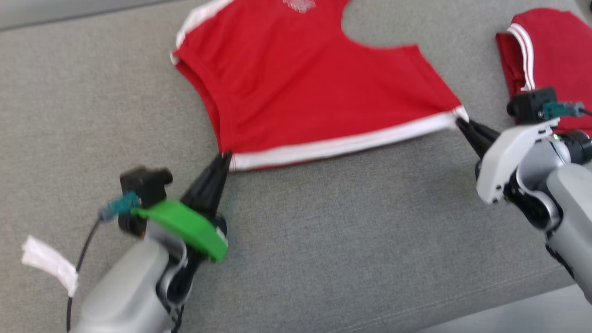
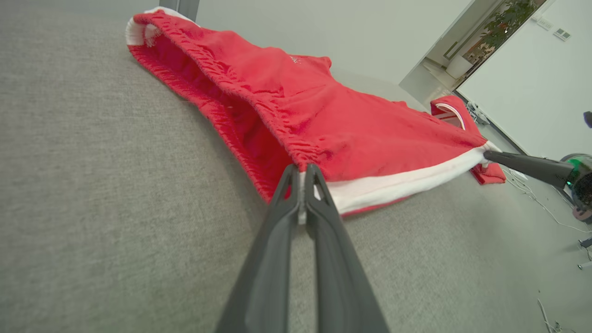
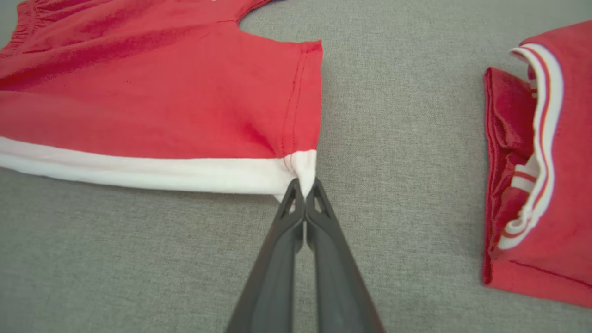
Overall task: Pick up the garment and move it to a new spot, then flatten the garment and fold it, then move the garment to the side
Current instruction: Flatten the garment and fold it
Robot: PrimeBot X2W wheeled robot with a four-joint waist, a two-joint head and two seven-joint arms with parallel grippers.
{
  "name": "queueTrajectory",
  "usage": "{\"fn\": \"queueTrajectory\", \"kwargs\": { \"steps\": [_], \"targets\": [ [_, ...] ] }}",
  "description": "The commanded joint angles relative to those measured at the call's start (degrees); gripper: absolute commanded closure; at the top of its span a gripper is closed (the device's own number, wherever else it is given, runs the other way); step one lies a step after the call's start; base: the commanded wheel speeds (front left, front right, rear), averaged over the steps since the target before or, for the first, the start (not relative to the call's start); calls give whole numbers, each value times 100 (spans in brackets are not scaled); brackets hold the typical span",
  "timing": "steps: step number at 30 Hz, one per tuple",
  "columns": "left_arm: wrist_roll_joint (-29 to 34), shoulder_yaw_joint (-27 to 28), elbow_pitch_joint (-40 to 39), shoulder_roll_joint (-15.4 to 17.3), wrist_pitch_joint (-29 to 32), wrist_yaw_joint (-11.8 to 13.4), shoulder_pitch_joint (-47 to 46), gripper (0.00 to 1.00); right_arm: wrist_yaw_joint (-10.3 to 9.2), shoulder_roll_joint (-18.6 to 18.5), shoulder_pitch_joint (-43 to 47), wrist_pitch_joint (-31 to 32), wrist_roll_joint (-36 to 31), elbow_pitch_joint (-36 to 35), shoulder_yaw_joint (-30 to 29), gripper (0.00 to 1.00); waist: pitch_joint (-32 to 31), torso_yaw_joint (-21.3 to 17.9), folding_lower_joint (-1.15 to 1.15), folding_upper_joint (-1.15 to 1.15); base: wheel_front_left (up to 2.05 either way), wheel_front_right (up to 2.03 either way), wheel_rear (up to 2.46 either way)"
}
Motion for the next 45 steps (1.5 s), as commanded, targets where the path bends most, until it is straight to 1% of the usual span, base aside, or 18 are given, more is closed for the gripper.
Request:
{"fn": "queueTrajectory", "kwargs": {
  "steps": [1,3,6,9,11,15,16,18,20,23,26,28,31,32,35,38,42,45],
  "targets": [
    [90,-121,-28,45,-12,-18,324,100,-12,-96,344,242,119,-250,-124,100,-594,99,0,0,0,0,0],
    [226,-233,-9,130,-13,-18,585,100,-12,-213,788,613,113,-565,-277,100,-802,116,0,0,0,0,0],
    [255,-391,-49,191,-13,-14,982,100,-12,-313,1428,1112,45,-1083,-557,100,-1035,163,0,0,0,0,0],
    [223,-653,-165,319,159,-14,1317,100,-11,-289,2199,1569,-14,-1604,-1056,100,-1189,235,0,0,0,0,0],
    [311,-826,-249,462,333,-12,1479,100,-11,-161,2716,1844,-72,-1968,-1433,100,-1261,296,0,0,0,0,0],
    [182,-990,-588,645,618,56,1865,100,-9,213,3662,2515,40,-2798,-2071,100,-1333,368,0,0,0,0,0],
    [176,-1033,-677,687,697,90,1918,100,-10,245,3838,2675,-4,-2942,-2214,100,-1339,379,0,0,0,0,0],
    [210,-1145,-911,734,805,233,2147,100,-10,435,4184,3001,-116,-3252,-2548,100,-1349,421,0,0,0,0,0],
    [374,-1243,-1172,805,801,510,2334,100,-7,627,4474,3266,-347,-3612,-2902,100,-1353,474,0,0,0,0,0],
    [352,-1142,-1503,812,610,683,2462,100,-7,936,4611,3317,-649,-4043,-3334,100,-1337,570,0,0,0,0,0],
    [362,-1017,-1672,740,455,771,2349,100,-7,1106,4467,3232,-989,-4249,-3599,100,-1299,679,0,0,0,0,0],
    [326,-894,-1692,633,345,745,2171,100,-7,1128,4265,3132,-1167,-4250,-3696,100,-1266,758,0,0,0,0,0],
    [390,-745,-1577,506,273,684,1813,100,-7,1056,3896,3036,-1329,-4090,-3631,100,-1171,862,0,0,0,0,0],
    [364,-682,-1518,403,256,666,1694,100,-7,999,3697,3001,-1361,-4002,-3574,100,-1118,898,0,0,0,0,0],
    [468,-606,-1372,243,192,565,1270,100,-7,768,3117,2879,-1497,-3703,-3335,100,-943,979,0,0,0,0,0],
    [495,-523,-1115,3,164,510,885,100,-7,567,2408,2660,-1580,-3230,-2998,100,-756,1095,0,0,0,0,0],
    [429,-403,-713,-313,148,522,438,100,-8,374,1528,2307,-1558,-2567,-2503,100,-507,1249,0,0,0,0,0],
    [435,-298,-411,-519,119,586,148,100,-8,300,950,1965,-1564,-2042,-2198,100,-325,1360,0,0,0,0,0]
  ]
}}
